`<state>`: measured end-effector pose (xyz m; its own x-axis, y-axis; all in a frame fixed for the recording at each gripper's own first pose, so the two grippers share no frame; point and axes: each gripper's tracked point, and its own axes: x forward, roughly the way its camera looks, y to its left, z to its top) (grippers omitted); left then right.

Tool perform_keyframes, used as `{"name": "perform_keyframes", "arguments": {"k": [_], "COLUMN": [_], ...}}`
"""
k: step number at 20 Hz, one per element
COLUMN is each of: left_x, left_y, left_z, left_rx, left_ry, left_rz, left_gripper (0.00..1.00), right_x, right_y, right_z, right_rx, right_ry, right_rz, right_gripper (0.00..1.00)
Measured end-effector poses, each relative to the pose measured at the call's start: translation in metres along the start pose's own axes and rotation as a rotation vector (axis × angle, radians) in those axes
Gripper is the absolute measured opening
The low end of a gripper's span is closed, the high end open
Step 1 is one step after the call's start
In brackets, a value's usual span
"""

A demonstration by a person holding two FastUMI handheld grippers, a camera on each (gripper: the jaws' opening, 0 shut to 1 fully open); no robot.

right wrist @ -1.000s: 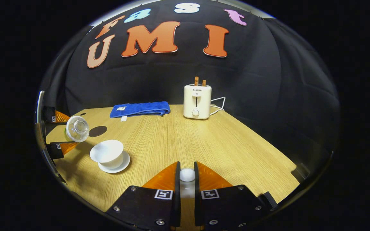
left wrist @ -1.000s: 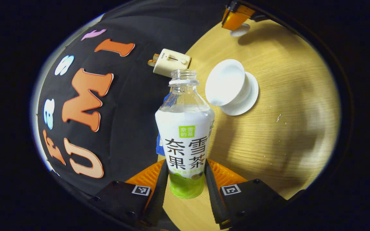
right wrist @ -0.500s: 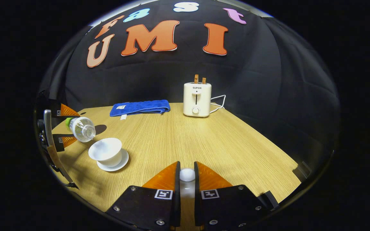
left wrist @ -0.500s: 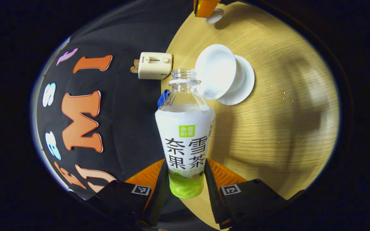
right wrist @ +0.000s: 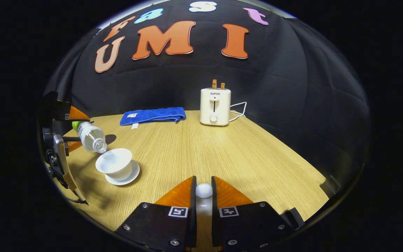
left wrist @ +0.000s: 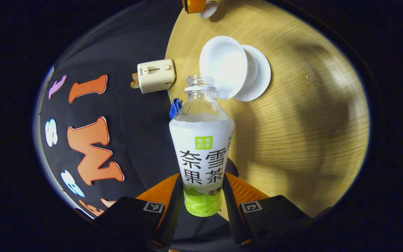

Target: Open the teacup lid with one hand, grasp the water bottle and pour water into the teacup with the other hand; after pouring, place the water bottle on the coaster and then close the teacup lid.

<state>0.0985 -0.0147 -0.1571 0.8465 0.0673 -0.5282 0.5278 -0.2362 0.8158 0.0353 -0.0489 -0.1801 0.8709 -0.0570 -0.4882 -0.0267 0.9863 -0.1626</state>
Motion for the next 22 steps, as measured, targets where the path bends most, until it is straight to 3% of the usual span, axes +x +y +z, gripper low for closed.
{"name": "perform_keyframes", "arguments": {"k": [8, 22], "left_x": [0.002, -0.012], "left_y": [0.010, 0.049], "left_z": [0.003, 0.020], "left_rx": [0.142, 0.317], "left_ry": [0.008, 0.004], "left_rz": [0.009, 0.125], "left_gripper": [0.65, 0.67], "right_x": [0.003, 0.000], "right_y": [-0.002, -0.007], "right_z": [-0.006, -0.007], "right_rx": [0.003, 0.008], "right_ry": [0.014, 0.018], "right_rz": [0.000, -0.008], "right_gripper": [0.18, 0.18]}}
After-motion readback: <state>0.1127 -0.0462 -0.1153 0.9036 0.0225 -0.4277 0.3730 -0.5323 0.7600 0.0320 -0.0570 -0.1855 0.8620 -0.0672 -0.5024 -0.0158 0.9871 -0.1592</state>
